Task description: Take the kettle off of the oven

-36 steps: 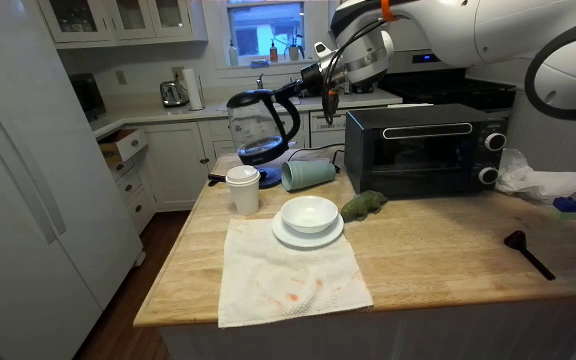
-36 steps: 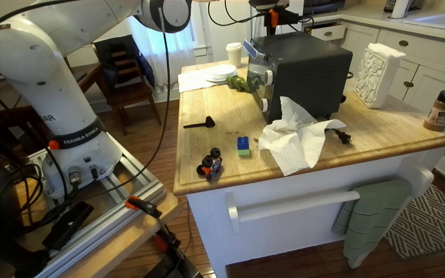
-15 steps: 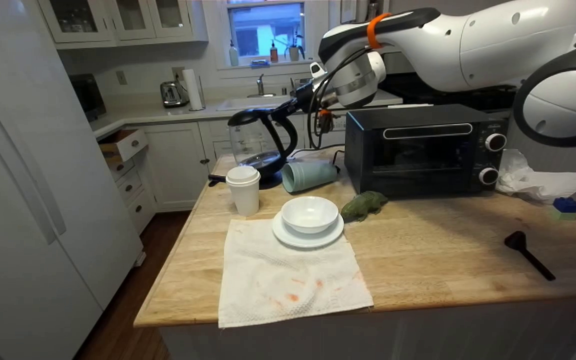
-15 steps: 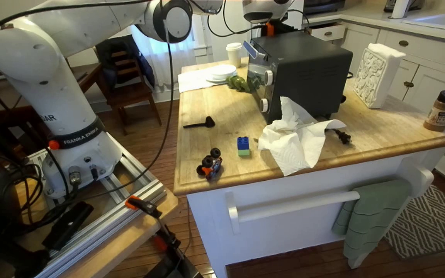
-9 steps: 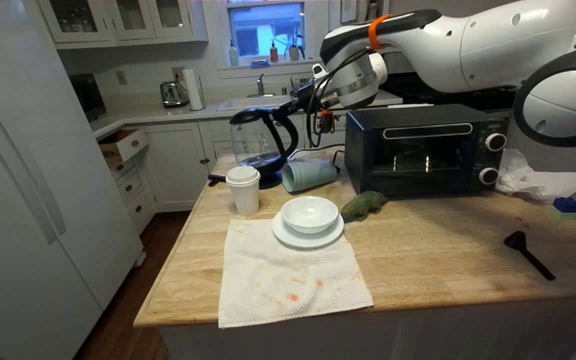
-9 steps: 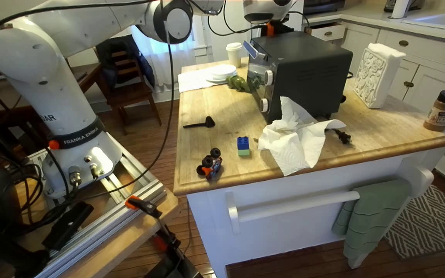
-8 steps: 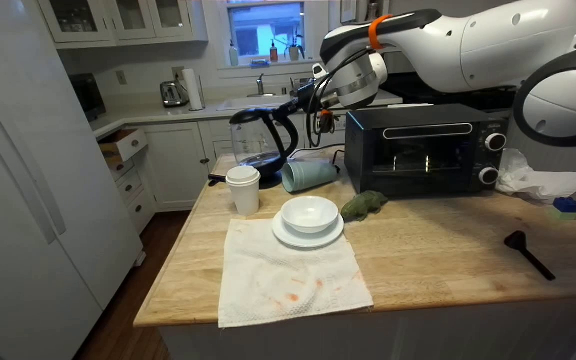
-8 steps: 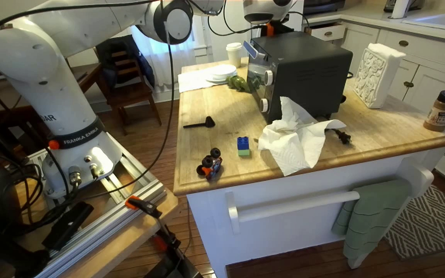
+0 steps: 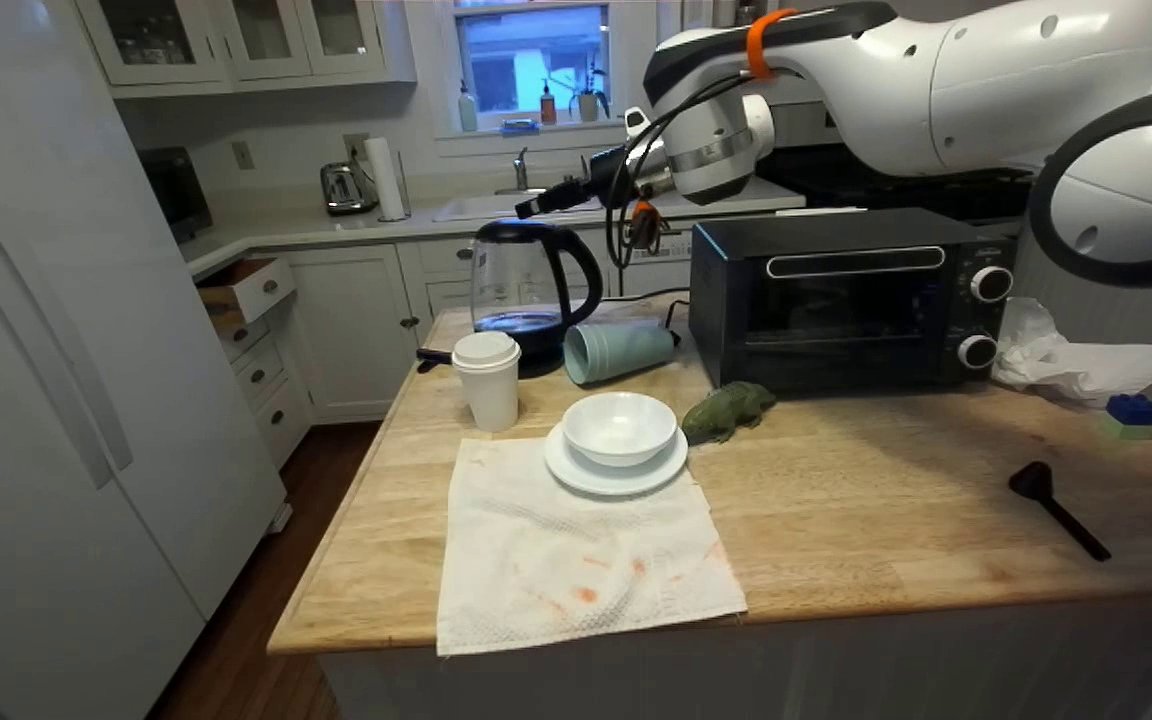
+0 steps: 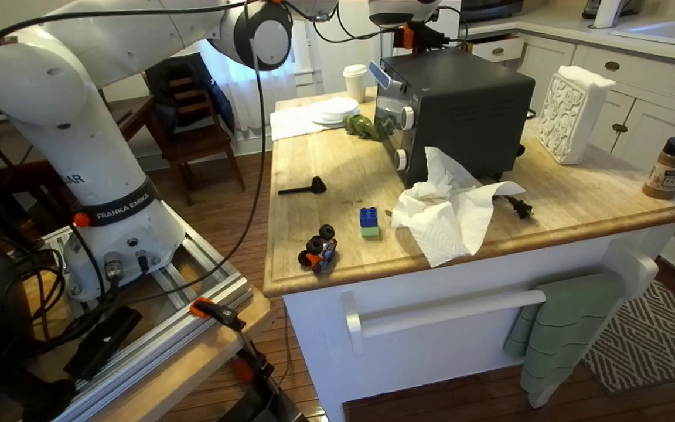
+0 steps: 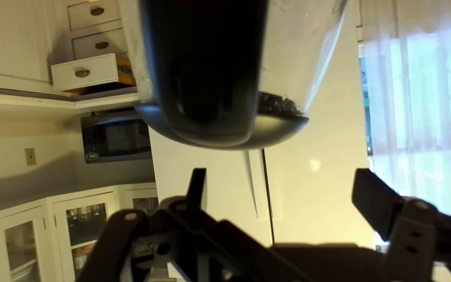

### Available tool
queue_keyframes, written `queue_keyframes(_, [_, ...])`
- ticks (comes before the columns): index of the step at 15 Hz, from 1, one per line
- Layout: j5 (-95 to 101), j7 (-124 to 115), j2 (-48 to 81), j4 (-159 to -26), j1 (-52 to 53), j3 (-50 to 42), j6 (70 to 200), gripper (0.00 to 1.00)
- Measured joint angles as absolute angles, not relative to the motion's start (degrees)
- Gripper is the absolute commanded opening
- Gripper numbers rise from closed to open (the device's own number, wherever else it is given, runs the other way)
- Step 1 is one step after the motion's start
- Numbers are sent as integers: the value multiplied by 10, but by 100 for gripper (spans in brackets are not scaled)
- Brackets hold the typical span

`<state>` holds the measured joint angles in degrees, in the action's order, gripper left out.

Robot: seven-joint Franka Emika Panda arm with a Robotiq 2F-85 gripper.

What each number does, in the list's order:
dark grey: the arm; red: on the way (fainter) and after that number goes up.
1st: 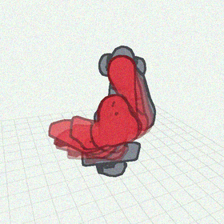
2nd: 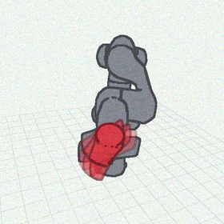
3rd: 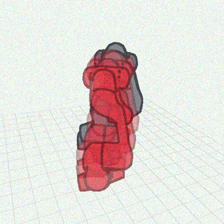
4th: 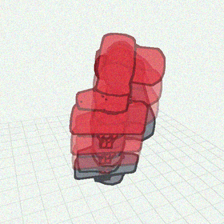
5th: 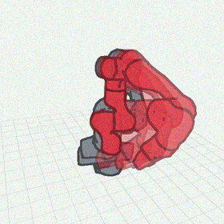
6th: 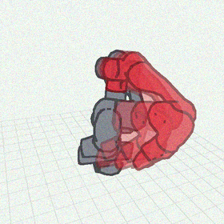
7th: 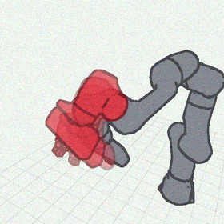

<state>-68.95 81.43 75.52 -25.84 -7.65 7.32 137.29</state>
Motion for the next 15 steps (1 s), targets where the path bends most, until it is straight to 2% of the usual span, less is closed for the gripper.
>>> queue_keyframes(5, [-680, 816, 755, -258, -97, 120, 1375, 100])
queue_keyframes(15, [-650, 815, 752, -258, -110, 150, 1354, 100])
